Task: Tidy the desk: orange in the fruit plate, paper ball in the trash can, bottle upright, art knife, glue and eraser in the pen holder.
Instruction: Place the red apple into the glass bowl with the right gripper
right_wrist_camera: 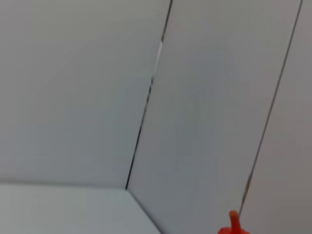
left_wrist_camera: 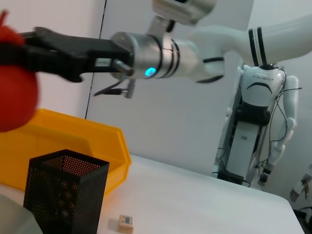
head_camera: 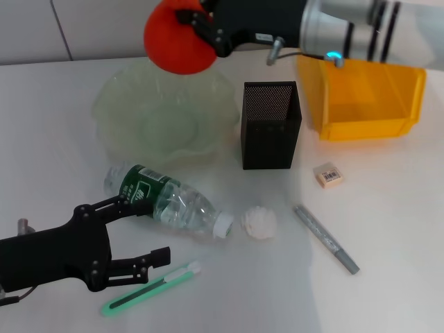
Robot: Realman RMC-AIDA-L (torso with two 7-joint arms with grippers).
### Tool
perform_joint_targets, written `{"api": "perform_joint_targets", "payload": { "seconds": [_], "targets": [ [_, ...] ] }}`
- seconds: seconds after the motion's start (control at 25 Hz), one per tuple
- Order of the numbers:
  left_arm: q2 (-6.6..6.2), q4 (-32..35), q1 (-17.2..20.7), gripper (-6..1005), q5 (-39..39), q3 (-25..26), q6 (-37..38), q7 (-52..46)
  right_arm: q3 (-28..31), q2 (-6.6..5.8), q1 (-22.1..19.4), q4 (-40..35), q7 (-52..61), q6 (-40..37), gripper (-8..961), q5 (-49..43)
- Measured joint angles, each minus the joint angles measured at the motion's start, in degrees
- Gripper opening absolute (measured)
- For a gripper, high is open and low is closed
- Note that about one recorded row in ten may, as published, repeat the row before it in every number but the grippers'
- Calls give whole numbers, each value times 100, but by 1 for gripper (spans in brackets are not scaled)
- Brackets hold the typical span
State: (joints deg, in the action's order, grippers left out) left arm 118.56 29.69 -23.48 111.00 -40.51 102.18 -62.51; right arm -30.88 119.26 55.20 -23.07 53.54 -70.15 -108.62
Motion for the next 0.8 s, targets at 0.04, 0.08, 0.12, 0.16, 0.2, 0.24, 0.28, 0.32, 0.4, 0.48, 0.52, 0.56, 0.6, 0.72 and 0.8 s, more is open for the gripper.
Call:
{"api": "perform_joint_targets", "payload": {
  "seconds": [0.04, 0.08, 0.12, 0.16, 0.2, 0.24, 0.28, 0.32, 0.4, 0.48, 0.52, 0.56, 0.6, 0.72, 0.8],
  "targets": [
    [0, 0, -5, 876, 0, 0, 2, 0, -428, 16, 207, 11, 216, 532, 44, 0],
    [5, 0, -29, 876, -8, 0, 2, 3, -428, 16, 207, 11, 216, 532, 41, 0],
    [5, 0, -29, 876, -8, 0, 2, 3, -833, 31, 349, 32, 394, 943, 38, 1],
    [7, 0, -36, 876, -19, 0, 2, 6, -833, 31, 349, 32, 394, 943, 43, 1],
    [7, 0, -36, 876, -19, 0, 2, 6, -1018, 37, 397, 52, 449, 1123, 47, 1],
    [7, 0, -36, 876, -19, 0, 2, 6, -1322, 46, 474, 122, 492, 1395, 52, 2],
    [9, -5, -44, 876, -52, -6, 2, 10, -1322, 46, 474, 122, 492, 1395, 57, 2],
    [9, -10, -45, 876, -58, -7, 2, 11, -1448, 49, 510, 166, 495, 1489, 62, 3],
    [9, -13, -48, 876, -59, -8, 2, 11, -1672, 55, 594, 272, 496, 1744, 71, 4],
    [9, -13, -48, 876, -59, -8, 2, 11, -1837, 60, 644, 339, 492, 1926, 80, 6],
    [9, -13, -48, 876, -59, -8, 2, 11, -1900, 62, 654, 355, 492, 1979, 85, 10],
    [9, -16, -58, 876, -66, -9, 3, 12, -1952, 61, 656, 363, 492, 1997, 90, 23],
    [9, -16, -58, 876, -66, -9, 3, 12, -1995, 62, 656, 367, 489, 2005, 95, 50],
    [9, -16, -63, 876, -70, -10, 3, 12, -2135, 62, 629, 379, 491, 2011, 109, 270],
    [9, -16, -63, 876, -70, -10, 3, 12, -2244, 62, 592, 369, 492, 2015, 118, 493]
  ]
}}
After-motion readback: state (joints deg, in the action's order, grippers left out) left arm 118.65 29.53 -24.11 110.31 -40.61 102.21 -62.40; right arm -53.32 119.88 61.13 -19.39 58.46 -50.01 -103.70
